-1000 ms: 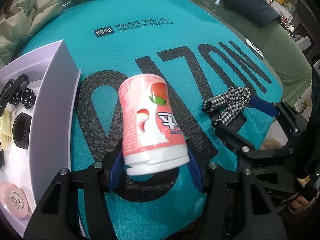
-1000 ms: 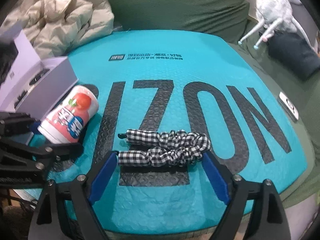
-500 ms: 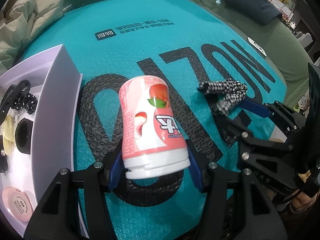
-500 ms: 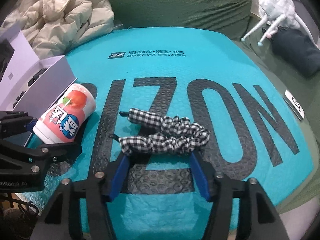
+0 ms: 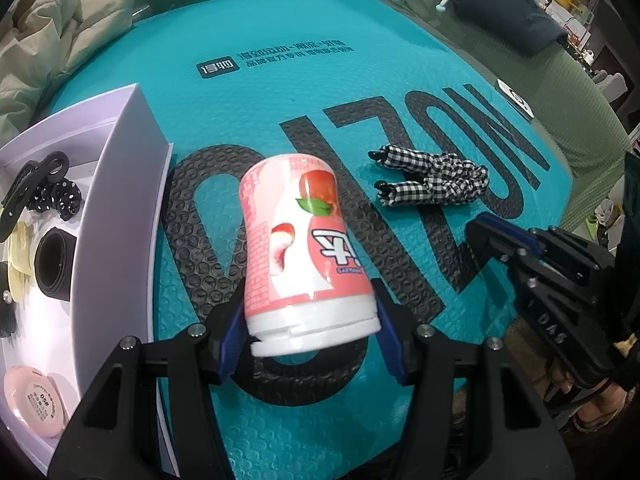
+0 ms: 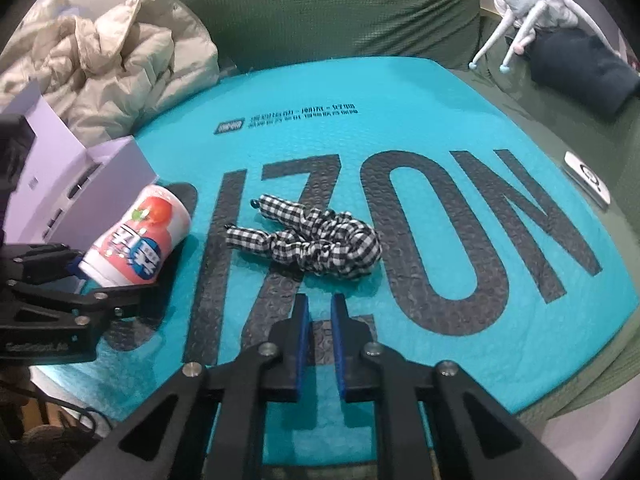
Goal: Organize objects
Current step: 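Lift the candy bottle with the left tool while the right tool regrasps and lifts the scrunchie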
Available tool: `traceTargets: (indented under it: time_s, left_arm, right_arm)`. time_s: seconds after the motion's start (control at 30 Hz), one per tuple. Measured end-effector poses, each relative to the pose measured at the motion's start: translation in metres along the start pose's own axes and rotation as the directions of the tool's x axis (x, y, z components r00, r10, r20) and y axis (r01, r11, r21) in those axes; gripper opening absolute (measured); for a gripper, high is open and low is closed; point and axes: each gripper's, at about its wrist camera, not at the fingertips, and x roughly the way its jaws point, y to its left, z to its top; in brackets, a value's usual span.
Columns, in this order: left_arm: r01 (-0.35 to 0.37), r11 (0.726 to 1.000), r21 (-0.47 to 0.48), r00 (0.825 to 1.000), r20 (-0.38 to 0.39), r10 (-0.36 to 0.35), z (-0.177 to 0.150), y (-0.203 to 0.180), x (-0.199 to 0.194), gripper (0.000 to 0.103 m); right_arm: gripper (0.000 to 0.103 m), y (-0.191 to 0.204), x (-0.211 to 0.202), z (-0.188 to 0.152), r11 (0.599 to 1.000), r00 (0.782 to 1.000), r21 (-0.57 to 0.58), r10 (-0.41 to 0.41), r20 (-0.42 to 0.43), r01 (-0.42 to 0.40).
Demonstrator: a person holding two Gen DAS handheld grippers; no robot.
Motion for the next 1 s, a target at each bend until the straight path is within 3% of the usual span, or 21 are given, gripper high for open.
traceTargets:
  time_s: [0.07, 0.1, 0.13, 0.17, 0.23, 0.47, 0.7, 0.77, 0.87, 1.0]
  left_arm:
    - [0.003, 1.0, -0.003, 1.0, 0.002, -0.003, 0.0, 0.0, 0.0, 0.055]
    - [0.003, 1.0, -0.004, 1.0, 0.005, -0.003, 0.0, 0.0, 0.0, 0.055]
    - [0.003, 1.0, -0.003, 1.0, 0.007, -0.003, 0.0, 0.0, 0.0, 0.055]
    - [0.002, 1.0, 0.0, 1.0, 0.01, -0.002, 0.0, 0.0, -0.001, 0.055]
    - [-0.006, 1.0, 0.012, 1.0, 0.019, 0.006, 0.001, -0.001, -0.001, 0.055]
    - [-0.008, 1.0, 0.009, 1.0, 0.03, 0.007, 0.01, 0.004, 0.0, 0.055]
    - [0.004, 1.0, -0.008, 1.0, 0.011, -0.004, 0.015, 0.01, 0.009, 0.055]
    - [0.004, 1.0, -0.009, 1.0, 0.006, -0.004, 0.015, 0.01, 0.011, 0.055]
    - [0.007, 1.0, -0.012, 1.0, -0.003, -0.008, 0.015, 0.01, 0.015, 0.055]
    - [0.002, 1.0, 0.004, 1.0, -0.001, -0.002, 0.015, 0.007, 0.016, 0.055]
  right_arm:
    - [0.025, -0.003, -0.008, 0.0, 1.0, 0.999, 0.004, 0.01, 0.043, -0.011]
    - [0.052, -0.003, -0.011, 0.002, 1.0, 0.998, 0.001, 0.003, 0.058, -0.003]
    - [0.066, -0.003, -0.013, 0.004, 1.0, 0.998, -0.002, -0.007, 0.068, 0.007]
    - [0.069, -0.003, -0.014, 0.006, 1.0, 0.997, -0.01, -0.014, 0.081, 0.015]
    - [0.07, -0.002, -0.012, 0.012, 0.999, 0.996, -0.034, -0.023, 0.081, 0.025]
    - [0.07, -0.004, 0.021, 0.038, 0.995, 0.999, -0.1, 0.001, -0.048, -0.005]
    - [0.069, 0.004, 0.045, 0.042, 0.984, 0.989, -0.176, 0.015, -0.149, -0.041]
    - [0.061, 0.007, 0.043, 0.041, 0.982, 0.991, -0.19, -0.012, -0.133, -0.013]
    - [0.037, 0.006, 0.04, 0.04, 0.982, 0.993, -0.186, -0.022, -0.116, 0.001]
    - [0.031, 0.004, 0.037, 0.037, 0.988, 0.994, -0.154, -0.022, -0.11, 0.005]
